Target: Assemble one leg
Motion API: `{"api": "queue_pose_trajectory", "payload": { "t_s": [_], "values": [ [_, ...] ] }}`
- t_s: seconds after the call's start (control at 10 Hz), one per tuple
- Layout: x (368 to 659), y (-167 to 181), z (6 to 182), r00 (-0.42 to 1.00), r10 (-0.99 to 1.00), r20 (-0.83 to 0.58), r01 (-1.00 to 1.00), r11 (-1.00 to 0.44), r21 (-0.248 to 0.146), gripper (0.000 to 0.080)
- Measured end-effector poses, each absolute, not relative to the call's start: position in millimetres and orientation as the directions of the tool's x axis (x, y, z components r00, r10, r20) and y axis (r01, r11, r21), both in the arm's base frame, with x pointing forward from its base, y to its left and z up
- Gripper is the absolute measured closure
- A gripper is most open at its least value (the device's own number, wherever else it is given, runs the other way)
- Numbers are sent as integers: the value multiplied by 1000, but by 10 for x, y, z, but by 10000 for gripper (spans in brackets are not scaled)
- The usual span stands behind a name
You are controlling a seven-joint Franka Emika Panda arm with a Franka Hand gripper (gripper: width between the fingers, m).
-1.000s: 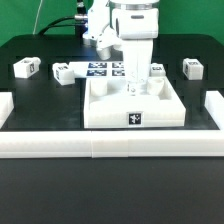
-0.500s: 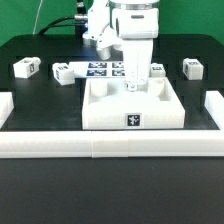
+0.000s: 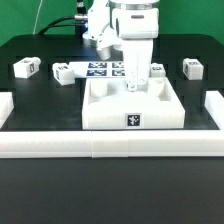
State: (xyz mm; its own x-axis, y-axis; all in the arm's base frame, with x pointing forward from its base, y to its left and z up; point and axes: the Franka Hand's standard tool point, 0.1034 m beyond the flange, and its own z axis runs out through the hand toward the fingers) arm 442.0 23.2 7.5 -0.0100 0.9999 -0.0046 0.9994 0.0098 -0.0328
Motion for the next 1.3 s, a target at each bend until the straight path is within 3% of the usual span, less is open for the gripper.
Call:
{"api": "queue_pose_trajectory", "payload": {
  "t_s": [0.6, 1.3],
  "values": [
    [4775, 725, 76, -64, 998, 12, 998, 64, -2, 742],
    [5027, 806, 81, 8, 1000, 5, 1000, -8, -7, 741]
  ]
}}
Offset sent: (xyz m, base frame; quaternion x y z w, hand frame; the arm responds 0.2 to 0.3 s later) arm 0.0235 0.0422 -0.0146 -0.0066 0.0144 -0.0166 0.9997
